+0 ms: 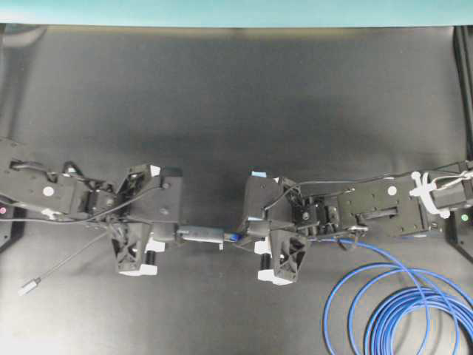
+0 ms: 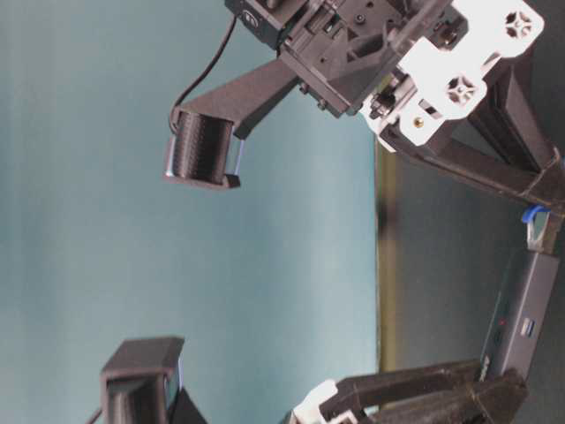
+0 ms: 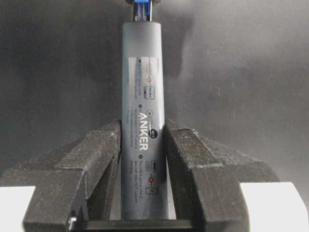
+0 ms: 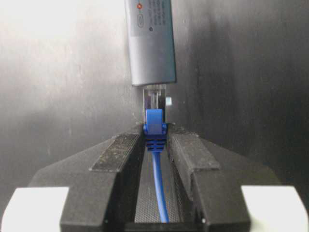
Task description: Insert the LAN cable into the hub.
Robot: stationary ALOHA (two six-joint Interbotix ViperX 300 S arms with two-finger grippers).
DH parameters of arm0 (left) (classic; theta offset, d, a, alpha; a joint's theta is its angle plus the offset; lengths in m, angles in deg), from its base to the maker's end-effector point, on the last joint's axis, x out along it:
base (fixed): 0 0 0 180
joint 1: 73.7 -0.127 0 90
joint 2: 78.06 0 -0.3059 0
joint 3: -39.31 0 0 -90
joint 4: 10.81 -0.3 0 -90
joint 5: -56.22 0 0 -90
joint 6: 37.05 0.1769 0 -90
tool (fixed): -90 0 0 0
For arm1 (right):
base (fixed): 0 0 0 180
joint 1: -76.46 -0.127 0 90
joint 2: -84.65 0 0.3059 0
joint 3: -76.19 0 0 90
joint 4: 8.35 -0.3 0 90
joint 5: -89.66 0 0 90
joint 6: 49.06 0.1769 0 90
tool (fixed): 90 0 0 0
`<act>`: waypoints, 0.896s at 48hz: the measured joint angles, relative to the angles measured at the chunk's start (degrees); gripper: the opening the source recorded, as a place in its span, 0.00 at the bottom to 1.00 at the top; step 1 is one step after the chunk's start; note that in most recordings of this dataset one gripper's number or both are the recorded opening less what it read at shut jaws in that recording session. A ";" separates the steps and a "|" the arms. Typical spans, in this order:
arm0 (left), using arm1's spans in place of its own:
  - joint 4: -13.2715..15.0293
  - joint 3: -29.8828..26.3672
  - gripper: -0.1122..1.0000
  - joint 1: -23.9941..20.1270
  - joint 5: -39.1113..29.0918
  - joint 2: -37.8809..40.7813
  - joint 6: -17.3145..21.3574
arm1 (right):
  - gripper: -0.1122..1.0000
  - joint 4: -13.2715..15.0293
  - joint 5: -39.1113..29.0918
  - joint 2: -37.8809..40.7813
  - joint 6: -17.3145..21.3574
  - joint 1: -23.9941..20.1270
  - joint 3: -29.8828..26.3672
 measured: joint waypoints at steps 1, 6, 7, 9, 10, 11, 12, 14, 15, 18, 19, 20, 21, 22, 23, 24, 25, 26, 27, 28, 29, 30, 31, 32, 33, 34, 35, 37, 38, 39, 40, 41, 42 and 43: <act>0.00 -0.18 0.36 0.00 -0.09 0.00 0.18 | 0.22 0.09 -0.09 0.00 0.09 0.00 0.00; 0.00 -0.88 0.36 -0.09 -0.35 0.53 1.32 | 0.22 0.18 -0.18 0.09 0.00 -0.09 0.00; 0.00 -0.97 0.36 -0.09 -0.44 0.62 1.41 | 0.22 0.18 -0.18 0.09 0.00 -0.09 0.00; 0.00 -1.23 0.36 -0.09 -0.53 0.79 1.67 | 0.22 0.18 -0.18 0.09 0.00 -0.09 0.00; 0.00 -1.41 0.36 -0.09 -0.70 0.88 1.85 | 0.22 0.09 -0.18 0.09 0.00 -0.09 0.00; 0.00 -1.41 0.36 0.00 -0.70 0.97 1.85 | 0.22 0.18 -0.09 0.18 0.00 -0.09 0.00; 0.00 -1.49 0.36 -0.09 -0.70 0.97 1.85 | 0.22 0.18 0.00 0.18 0.00 -0.09 0.09; 0.00 -1.67 0.36 -0.09 -0.79 1.14 1.85 | 0.22 0.18 0.53 0.18 0.09 -0.09 0.09; 0.00 -1.67 0.36 0.00 -0.70 1.23 1.93 | 0.22 0.18 0.79 0.18 0.00 -0.09 0.09; 0.00 -1.67 0.36 0.09 -0.70 1.41 1.93 | 0.22 0.18 2.02 0.26 0.00 -0.18 0.26; 0.00 -1.58 0.36 0.18 -0.79 1.41 1.85 | 0.22 0.09 2.46 0.26 0.00 -0.18 0.26; 0.00 -1.67 0.36 0.18 -0.70 1.41 1.85 | 0.22 0.09 2.81 0.18 0.00 -0.18 0.35; 0.00 -1.67 0.36 0.18 -0.70 1.41 1.85 | 0.22 0.18 3.16 0.26 0.00 -0.18 0.44; 0.00 -1.67 0.36 0.18 -0.62 1.41 1.85 | 0.22 0.18 3.78 0.18 0.00 -0.18 0.35; 0.00 -1.67 0.36 0.26 -0.53 1.41 1.67 | 0.22 0.18 4.04 0.18 0.00 -0.18 0.44; 0.00 -1.67 0.36 0.18 -0.44 1.41 1.85 | 0.22 0.09 4.39 0.18 0.00 -0.18 0.44; 0.00 -1.67 0.36 0.18 -0.18 1.41 1.67 | 0.22 0.09 4.66 0.26 0.00 -0.18 0.44; 0.00 -1.67 0.36 0.09 0.00 1.41 1.67 | 0.22 0.09 4.75 0.26 0.09 -0.18 0.53; 0.00 -1.67 0.36 0.09 0.18 1.41 1.67 | 0.22 0.09 4.83 0.26 0.00 -0.18 0.53; 0.00 -1.67 0.36 0.09 0.44 1.41 1.67 | 0.22 0.09 4.83 0.18 0.00 -0.18 0.44; 0.00 -1.67 0.36 0.09 0.62 1.41 1.67 | 0.22 0.09 4.83 0.26 0.00 -0.18 0.53; 0.00 -1.58 0.36 0.00 0.70 1.41 1.85 | 0.22 0.09 4.83 0.26 0.00 -0.18 0.53; 0.00 -1.67 0.36 0.00 0.88 1.41 1.67 | 0.22 0.09 4.83 0.26 0.00 -0.18 0.44; 0.00 -1.58 0.36 0.09 0.97 1.41 1.85 | 0.22 0.09 4.92 0.35 0.00 -0.18 0.53; 0.00 -1.67 0.36 0.00 1.05 1.41 1.85 | 0.22 0.09 4.92 0.26 0.09 -0.18 0.53; 0.00 -1.67 0.36 -0.09 1.14 1.49 1.85 | 0.22 0.09 4.83 0.35 0.00 -0.18 0.53; 0.00 -1.67 0.36 -0.09 1.14 1.58 1.85 | 0.22 0.00 4.83 0.35 0.00 -0.18 0.53; 0.00 -1.58 0.36 -0.18 1.23 1.67 1.85 | 0.22 0.09 4.83 0.44 0.00 -0.18 0.53; 0.00 -1.67 0.36 -0.18 1.32 1.76 1.93 | 0.22 0.09 4.83 0.44 0.09 -0.18 0.53; 0.00 -1.67 0.36 -0.18 1.32 1.85 2.02 | 0.22 0.00 4.83 0.44 0.00 -0.18 0.53; 0.00 -1.67 0.36 -0.18 1.32 1.93 1.93 | 0.22 0.09 4.83 0.44 0.09 -0.18 0.53; 0.00 -1.67 0.36 -0.18 1.32 2.02 2.02 | 0.22 0.00 4.83 0.53 0.00 -0.18 0.53; 0.00 -1.76 0.36 -0.26 1.32 2.02 2.02 | 0.22 0.00 4.83 0.53 0.09 -0.18 0.53; 0.00 -1.76 0.36 -0.18 1.32 2.11 2.02 | 0.22 0.00 4.83 0.53 0.09 -0.18 0.53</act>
